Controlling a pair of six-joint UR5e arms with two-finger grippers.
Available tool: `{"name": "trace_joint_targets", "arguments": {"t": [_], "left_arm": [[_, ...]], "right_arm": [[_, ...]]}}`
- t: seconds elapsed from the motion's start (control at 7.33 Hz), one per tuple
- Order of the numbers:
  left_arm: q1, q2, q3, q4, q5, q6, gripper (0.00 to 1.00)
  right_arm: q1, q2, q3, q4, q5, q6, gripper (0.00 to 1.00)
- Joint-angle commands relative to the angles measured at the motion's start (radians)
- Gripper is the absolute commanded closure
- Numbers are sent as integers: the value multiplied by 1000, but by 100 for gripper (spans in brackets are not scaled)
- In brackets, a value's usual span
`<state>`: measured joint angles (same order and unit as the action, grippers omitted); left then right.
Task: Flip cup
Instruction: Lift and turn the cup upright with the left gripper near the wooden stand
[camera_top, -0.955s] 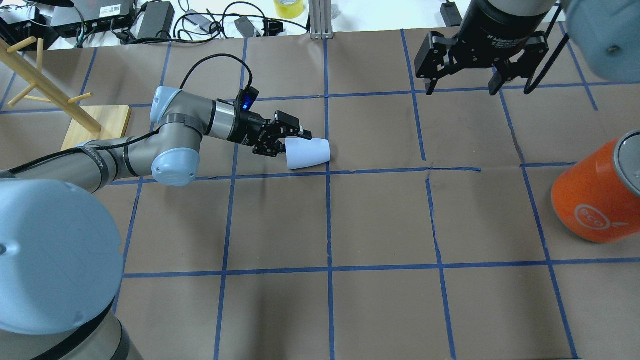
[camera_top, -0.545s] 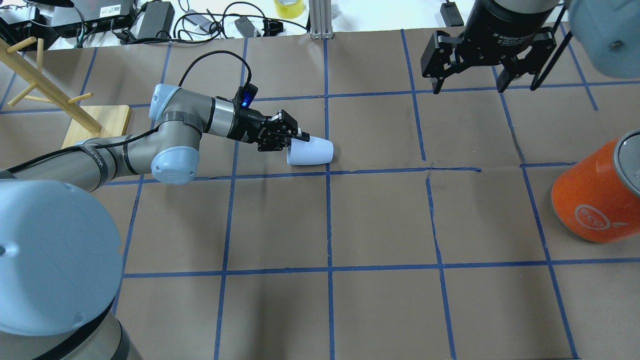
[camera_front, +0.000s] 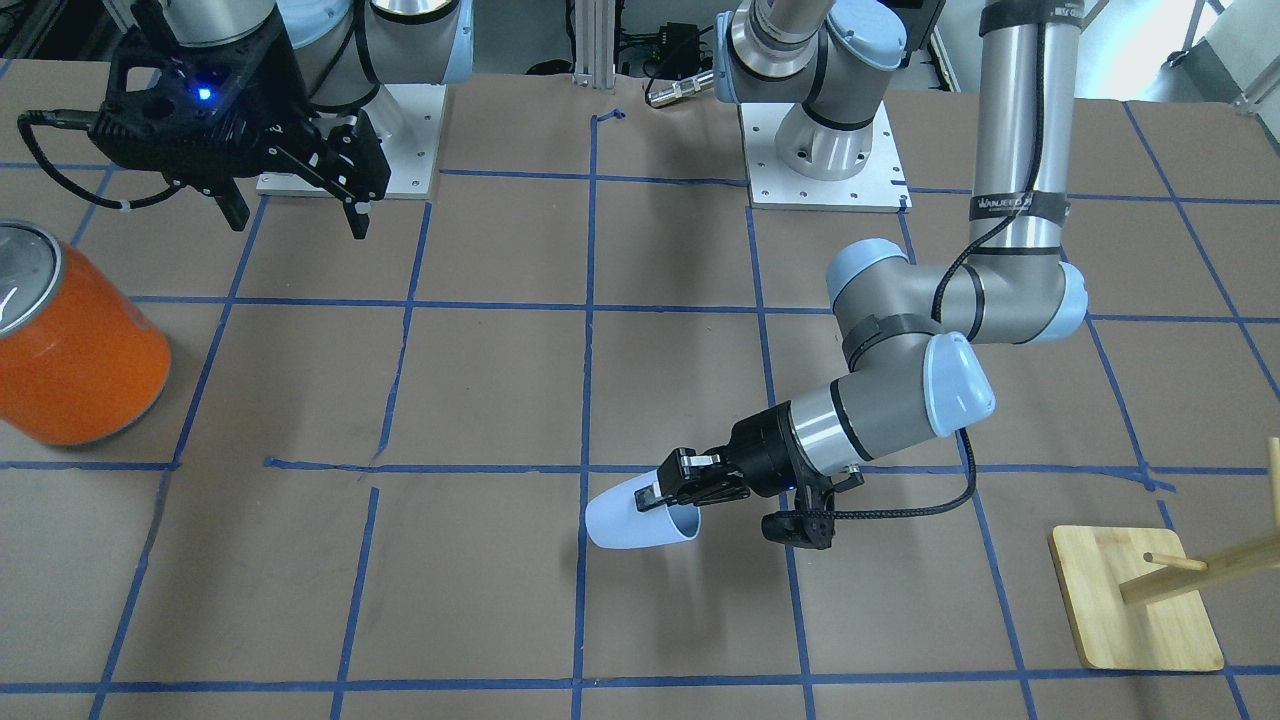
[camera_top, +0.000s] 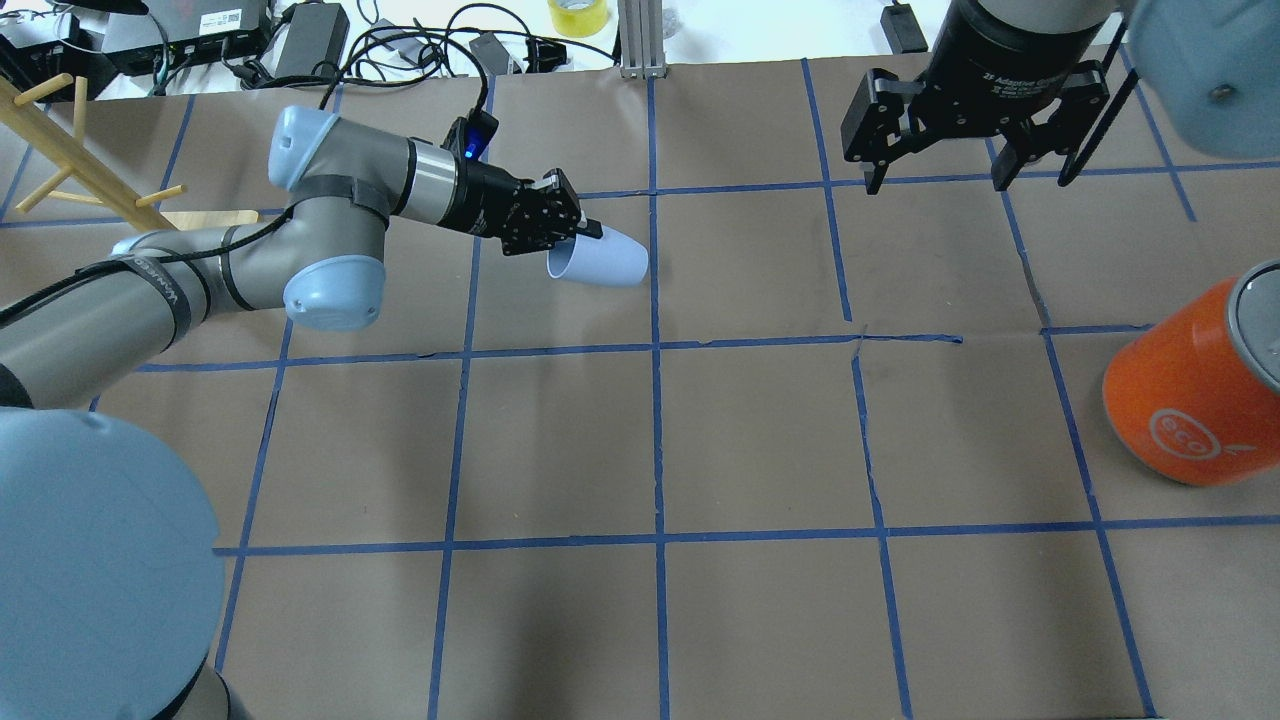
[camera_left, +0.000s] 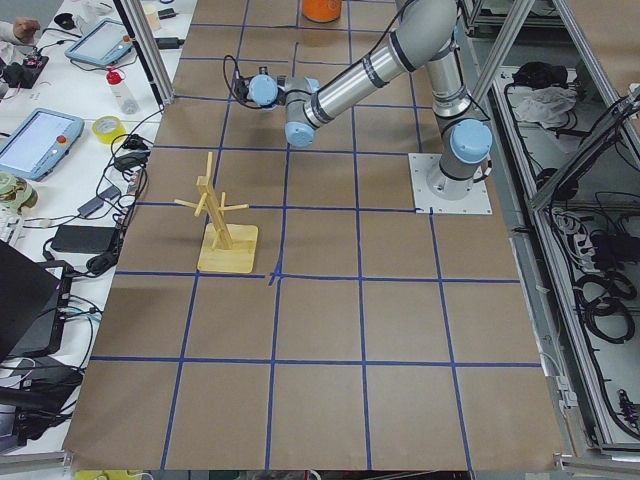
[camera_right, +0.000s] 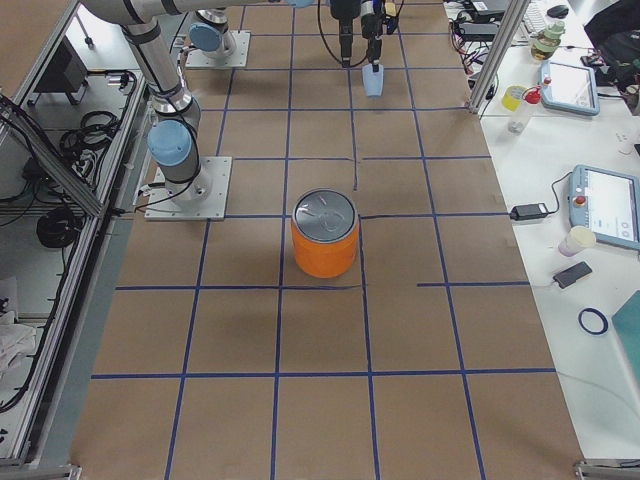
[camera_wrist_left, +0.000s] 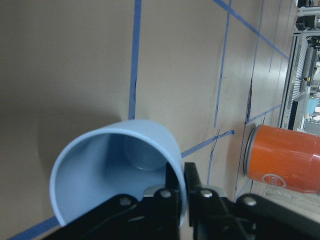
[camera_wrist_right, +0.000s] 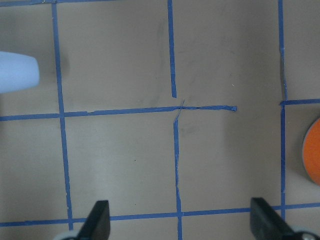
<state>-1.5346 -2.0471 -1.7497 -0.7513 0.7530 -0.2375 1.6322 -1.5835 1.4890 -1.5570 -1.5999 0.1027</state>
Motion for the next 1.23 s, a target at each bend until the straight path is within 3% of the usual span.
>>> {"name": "trace_joint_targets", "arguments": {"t": [0.0, 0.14, 0.41, 0.82, 1.09], "left_arm": [[-36, 76, 84, -118, 252, -69, 100], [-38, 94, 117, -178, 302, -68, 100], [-30, 119, 201, -406, 670, 155, 100], [74, 75, 239, -405, 776, 418, 100], [91, 24, 230, -305, 805, 500, 100]], "right_arm": [[0, -1, 4, 0, 0, 0, 0], [0, -4, 7, 2, -2, 0, 0], [0, -6, 8, 2, -2, 0, 0], [0, -6, 7, 0, 0, 0, 0], [0, -6, 8, 2, -2, 0, 0]]}}
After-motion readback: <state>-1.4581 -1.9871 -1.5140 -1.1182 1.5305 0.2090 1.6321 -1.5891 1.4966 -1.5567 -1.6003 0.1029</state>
